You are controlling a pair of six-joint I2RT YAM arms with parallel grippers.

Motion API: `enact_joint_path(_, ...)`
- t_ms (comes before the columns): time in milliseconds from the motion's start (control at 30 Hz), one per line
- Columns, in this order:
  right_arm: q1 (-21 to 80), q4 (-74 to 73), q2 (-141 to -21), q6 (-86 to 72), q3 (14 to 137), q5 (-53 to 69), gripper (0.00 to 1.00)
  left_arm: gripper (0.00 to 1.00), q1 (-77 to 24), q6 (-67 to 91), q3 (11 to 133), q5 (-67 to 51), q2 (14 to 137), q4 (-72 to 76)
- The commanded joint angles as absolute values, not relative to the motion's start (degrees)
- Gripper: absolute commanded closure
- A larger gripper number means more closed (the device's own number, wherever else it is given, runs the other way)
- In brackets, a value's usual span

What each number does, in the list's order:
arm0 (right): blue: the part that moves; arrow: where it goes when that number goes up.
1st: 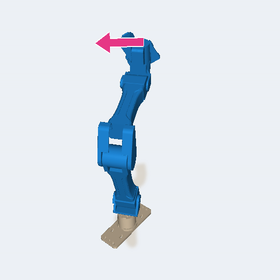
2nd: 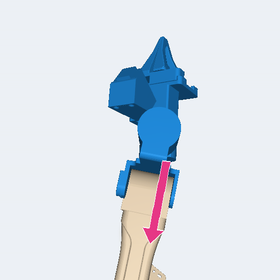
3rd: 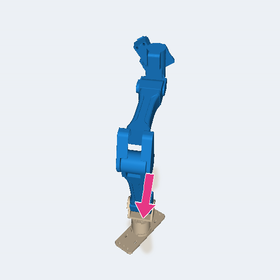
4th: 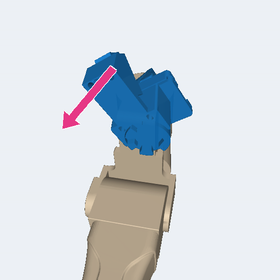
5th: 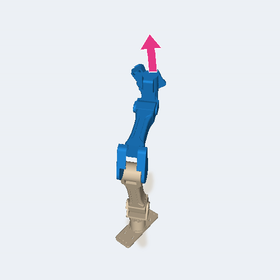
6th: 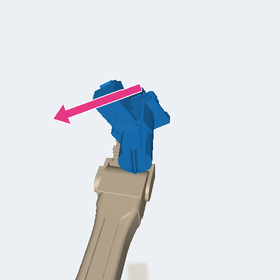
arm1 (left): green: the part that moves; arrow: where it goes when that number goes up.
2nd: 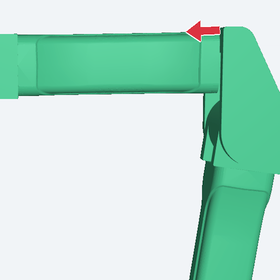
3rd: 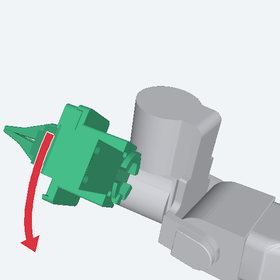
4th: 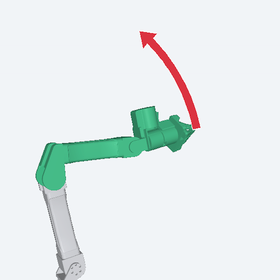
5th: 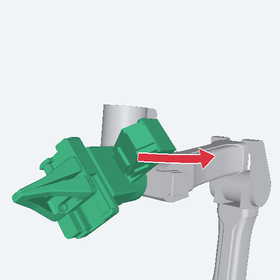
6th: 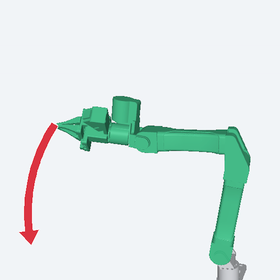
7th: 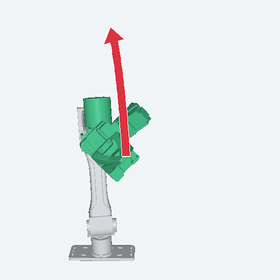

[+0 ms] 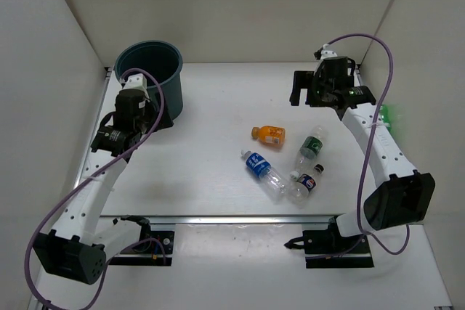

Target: Put the plastic bottles in the bin

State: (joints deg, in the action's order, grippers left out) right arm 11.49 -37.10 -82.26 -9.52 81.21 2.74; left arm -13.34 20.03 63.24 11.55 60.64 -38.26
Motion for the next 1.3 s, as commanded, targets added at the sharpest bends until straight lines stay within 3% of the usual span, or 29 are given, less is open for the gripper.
enact_joint_path(0, 12.6, -36.6, -82.1, -9.0, 81.3, 0.2, 0.01, 0.01, -12.3, 19.8, 64.8, 10.3, 62.2, -40.0)
enact_joint_path(300, 12.8, -32.4, -80.2, -5.2, 77.2, -6.0, 0.01, 0.01, -12.9, 20.6, 59.8, 9.0, 57.7, -35.7)
enact_joint_path(400, 7.2, -34.4, -81.6, -4.7, 77.0, -9.2, 0.01, 0.01, -14.3, 20.1, 59.4, 12.6, 57.9, -36.7)
enact_joint_path(700, -11.1, -29.7, -87.4, -1.2, 73.8, -14.2, 0.01, 0.02, -14.7, 21.2, 57.9, 8.4, 62.8, -33.8)
enact_joint_path(933, -16.9, -16.3, -95.3, 4.6, 72.0, -16.8, 0.01, 0.01, -18.4, 22.1, 56.2, 3.6, 68.2, -29.9)
enact_joint_path(1267, -19.3, -12.0, -111.3, 3.9, 81.8, -20.7, 0.07, 0.01, -25.0, 22.7, 59.0, 0.2, 77.3, -28.4)
